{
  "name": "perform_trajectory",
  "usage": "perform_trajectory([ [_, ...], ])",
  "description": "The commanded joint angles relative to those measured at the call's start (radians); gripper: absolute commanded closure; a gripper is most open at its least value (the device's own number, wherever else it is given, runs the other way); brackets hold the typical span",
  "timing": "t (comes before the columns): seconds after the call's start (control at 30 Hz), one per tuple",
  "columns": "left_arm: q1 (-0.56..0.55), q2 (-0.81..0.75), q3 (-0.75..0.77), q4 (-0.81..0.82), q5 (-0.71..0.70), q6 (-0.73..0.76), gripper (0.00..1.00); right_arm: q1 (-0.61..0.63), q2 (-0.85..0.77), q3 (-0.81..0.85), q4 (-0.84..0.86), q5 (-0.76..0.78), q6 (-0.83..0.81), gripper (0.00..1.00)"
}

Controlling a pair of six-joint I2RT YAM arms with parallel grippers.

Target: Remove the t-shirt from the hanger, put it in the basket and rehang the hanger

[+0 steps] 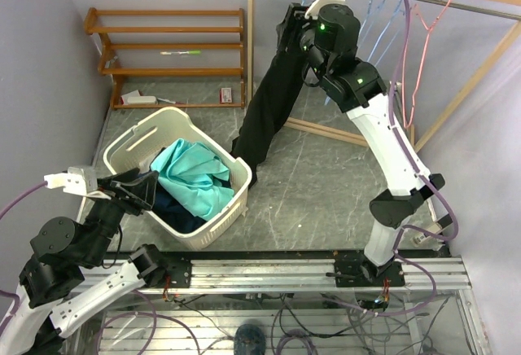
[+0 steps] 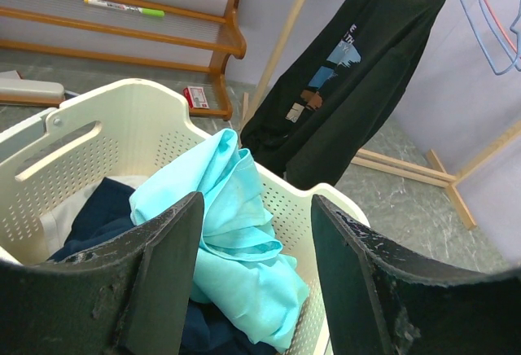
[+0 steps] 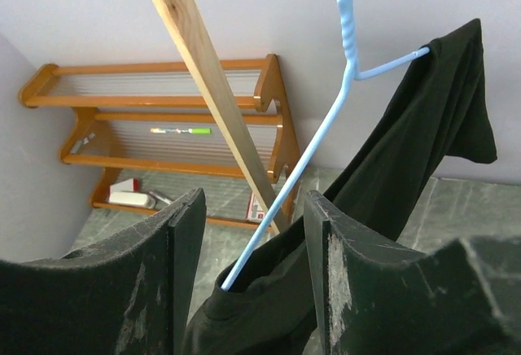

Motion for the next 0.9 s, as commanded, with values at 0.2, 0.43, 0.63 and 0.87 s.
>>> perform_trajectory([
  [0.2, 0.008, -0.003, -0.002, -0.004, -0.023, -0.011, 0.34, -0.031, 0.074, 0.013, -0.018, 0.047, 0.029, 0.73],
  [0.43, 0.007, -0.001, -0.003, -0.002, -0.022, -0.009, 0.34, -0.037, -0.022, -0.098, 0.048, 0.123, 0.008, 0.92],
  [0.63, 0.007, 0.006, -0.002, -0.003, -0.019, -0.009, 0.33, -0.037, -0.144, -0.214, 0.160, 0.137, -0.057, 1.00],
  [0.87, 0.009, 0.009, -0.003, -0.001, -0.016, -0.008, 0.33, -0.037, -0.228, -0.272, 0.243, 0.142, -0.105, 1.00],
])
